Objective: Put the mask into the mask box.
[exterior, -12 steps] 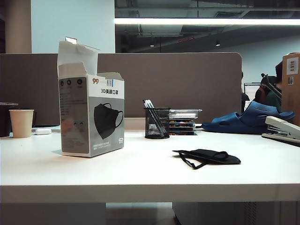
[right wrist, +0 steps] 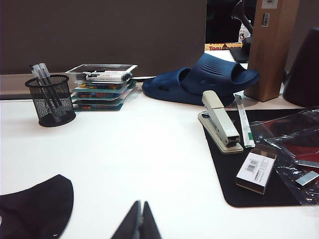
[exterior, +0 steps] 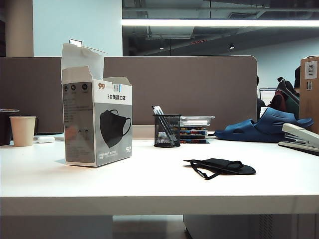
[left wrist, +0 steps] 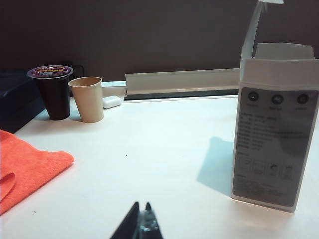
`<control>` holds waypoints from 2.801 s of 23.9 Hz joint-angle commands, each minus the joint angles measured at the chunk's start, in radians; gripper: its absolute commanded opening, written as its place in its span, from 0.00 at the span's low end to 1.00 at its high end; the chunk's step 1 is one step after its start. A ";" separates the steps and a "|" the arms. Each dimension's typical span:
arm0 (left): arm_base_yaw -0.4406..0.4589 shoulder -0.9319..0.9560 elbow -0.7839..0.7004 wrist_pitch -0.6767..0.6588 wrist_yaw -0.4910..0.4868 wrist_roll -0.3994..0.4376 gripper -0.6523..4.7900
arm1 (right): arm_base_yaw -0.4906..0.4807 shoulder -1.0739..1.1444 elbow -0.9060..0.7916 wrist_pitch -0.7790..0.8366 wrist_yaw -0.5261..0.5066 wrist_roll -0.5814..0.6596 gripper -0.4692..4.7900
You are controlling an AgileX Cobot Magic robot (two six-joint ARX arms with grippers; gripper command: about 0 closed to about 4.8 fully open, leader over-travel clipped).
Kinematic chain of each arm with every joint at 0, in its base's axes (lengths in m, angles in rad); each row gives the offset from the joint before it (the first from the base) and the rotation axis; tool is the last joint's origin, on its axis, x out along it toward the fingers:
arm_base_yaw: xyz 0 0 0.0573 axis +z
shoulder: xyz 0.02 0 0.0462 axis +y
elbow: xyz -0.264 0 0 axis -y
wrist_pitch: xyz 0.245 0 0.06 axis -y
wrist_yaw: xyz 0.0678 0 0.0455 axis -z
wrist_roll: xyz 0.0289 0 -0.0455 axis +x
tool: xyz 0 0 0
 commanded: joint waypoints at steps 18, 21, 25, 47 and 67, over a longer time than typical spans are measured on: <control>0.002 0.000 0.003 0.022 0.010 0.000 0.11 | 0.001 -0.007 -0.001 0.052 -0.001 0.001 0.09; 0.002 0.000 0.004 0.024 0.104 -0.001 0.11 | 0.002 -0.007 0.013 0.037 -0.022 0.014 0.09; 0.002 0.000 0.004 0.028 0.298 -0.094 0.11 | 0.002 -0.005 0.109 -0.079 -0.027 0.061 0.09; 0.001 0.000 0.206 -0.257 0.699 -0.138 0.11 | 0.003 0.582 1.007 -0.914 -0.311 0.053 0.09; 0.002 0.000 0.206 -0.258 0.726 -0.131 0.11 | 0.143 1.301 1.083 -0.729 -0.380 -0.005 1.00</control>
